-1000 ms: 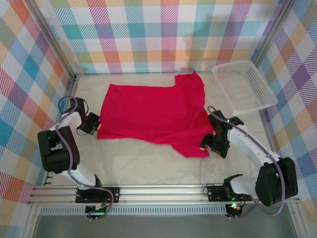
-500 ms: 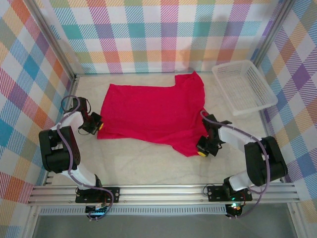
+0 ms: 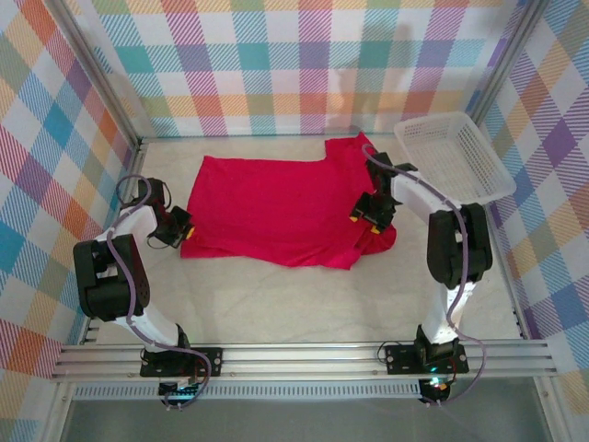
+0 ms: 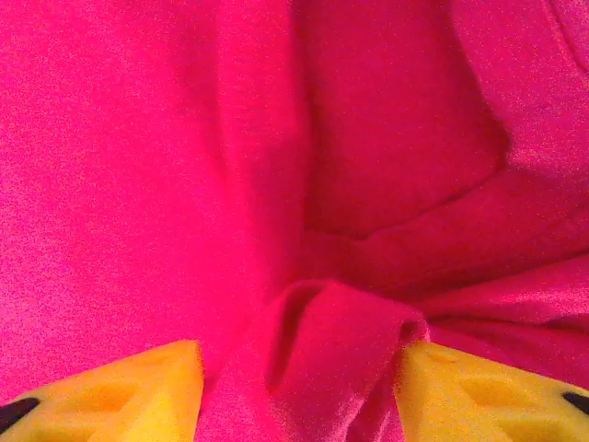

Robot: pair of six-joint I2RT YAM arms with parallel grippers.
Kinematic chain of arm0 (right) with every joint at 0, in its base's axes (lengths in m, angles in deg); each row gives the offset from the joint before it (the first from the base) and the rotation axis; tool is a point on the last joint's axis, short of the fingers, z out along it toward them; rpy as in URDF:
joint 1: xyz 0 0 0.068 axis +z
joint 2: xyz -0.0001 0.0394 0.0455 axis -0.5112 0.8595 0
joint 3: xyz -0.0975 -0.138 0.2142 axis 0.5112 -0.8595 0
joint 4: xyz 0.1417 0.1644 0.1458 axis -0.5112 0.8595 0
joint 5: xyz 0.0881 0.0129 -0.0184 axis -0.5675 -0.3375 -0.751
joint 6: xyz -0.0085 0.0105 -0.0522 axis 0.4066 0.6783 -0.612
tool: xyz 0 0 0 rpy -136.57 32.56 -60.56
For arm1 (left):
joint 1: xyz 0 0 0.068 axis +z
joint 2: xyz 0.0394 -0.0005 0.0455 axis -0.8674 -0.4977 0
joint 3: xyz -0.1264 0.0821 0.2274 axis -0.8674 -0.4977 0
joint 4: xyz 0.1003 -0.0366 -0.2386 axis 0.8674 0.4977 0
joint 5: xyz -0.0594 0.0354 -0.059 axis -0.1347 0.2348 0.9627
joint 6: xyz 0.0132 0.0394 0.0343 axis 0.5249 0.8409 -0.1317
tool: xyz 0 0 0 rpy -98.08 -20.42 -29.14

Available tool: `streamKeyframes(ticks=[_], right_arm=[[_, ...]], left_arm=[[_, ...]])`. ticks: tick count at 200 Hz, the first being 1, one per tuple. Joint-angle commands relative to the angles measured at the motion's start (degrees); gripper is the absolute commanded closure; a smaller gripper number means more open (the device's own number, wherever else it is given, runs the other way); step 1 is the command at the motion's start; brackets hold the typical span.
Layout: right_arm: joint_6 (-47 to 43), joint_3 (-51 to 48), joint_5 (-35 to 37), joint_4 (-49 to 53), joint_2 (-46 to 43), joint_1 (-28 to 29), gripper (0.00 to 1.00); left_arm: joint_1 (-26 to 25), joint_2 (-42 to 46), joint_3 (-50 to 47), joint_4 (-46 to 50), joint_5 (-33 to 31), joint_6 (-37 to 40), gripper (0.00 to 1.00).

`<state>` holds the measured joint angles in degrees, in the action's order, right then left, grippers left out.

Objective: Fold the inside-out t-shirt

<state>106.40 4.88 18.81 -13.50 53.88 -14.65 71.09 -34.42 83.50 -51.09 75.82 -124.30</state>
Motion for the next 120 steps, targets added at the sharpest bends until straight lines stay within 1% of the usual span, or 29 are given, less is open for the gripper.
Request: streamKeyframes(ticks=[1, 20, 37, 44, 51, 68, 78, 84, 92, 102, 120], right_arm=[[-0.81, -1.69, 2.72, 2.75, -6.31, 0.41, 0.44], [0.5, -9.09, 3.91, -1.97, -13.93, 0.62, 0.43], [1.7, -13.66, 5.62, -3.27, -18.79, 0.66, 0.43], [2.14, -14.91, 6.15, -3.37, -19.87, 0.68, 0.44], [2.58, -16.05, 6.54, -3.59, -20.69, 0.66, 0.48], [2.91, -18.15, 6.28, -5.01, -21.26, 0.59, 0.63], [2.9, -18.5, 5.48, -5.9, -20.66, 0.6, 0.73], [3.04, -18.38, 5.06, -6.11, -20.07, 0.61, 0.77], [3.08, -17.93, 4.55, -6.41, -19.31, 0.56, 0.79], [3.2, -17.27, 4.09, -6.8, -18.19, 0.6, 0.79], [3.65, -15.99, 3.26, -7.63, -16.54, 0.6, 0.77]], left_arm=[[-0.57, 0.9, 1.33, 1.13, -0.85, 0.68, 1.0], [-0.6, 0.47, 0.96, 0.59, -0.55, 0.61, 1.0], [-0.74, -0.24, 1.35, 0.49, -0.08, 0.58, 1.0], [-0.89, -0.41, 1.55, 0.49, -0.05, 0.63, 1.0], [-1.0, -0.49, 1.77, 0.58, -0.07, 0.59, 1.0], [-1.25, -0.35, 1.83, 0.49, -0.1, 0.34, 1.0], [-1.41, -0.33, 1.92, 0.56, -0.14, 0.38, 1.0], [-1.43, -0.33, 2.01, 0.66, -0.16, 0.33, 1.0], [-1.5, -0.29, 1.97, 0.74, -0.23, 0.35, 1.0], [-1.54, -0.24, 1.86, 0.69, -0.24, 0.34, 1.0], [-1.54, -0.31, 1.83, 0.74, -0.25, 0.39, 1.0]])
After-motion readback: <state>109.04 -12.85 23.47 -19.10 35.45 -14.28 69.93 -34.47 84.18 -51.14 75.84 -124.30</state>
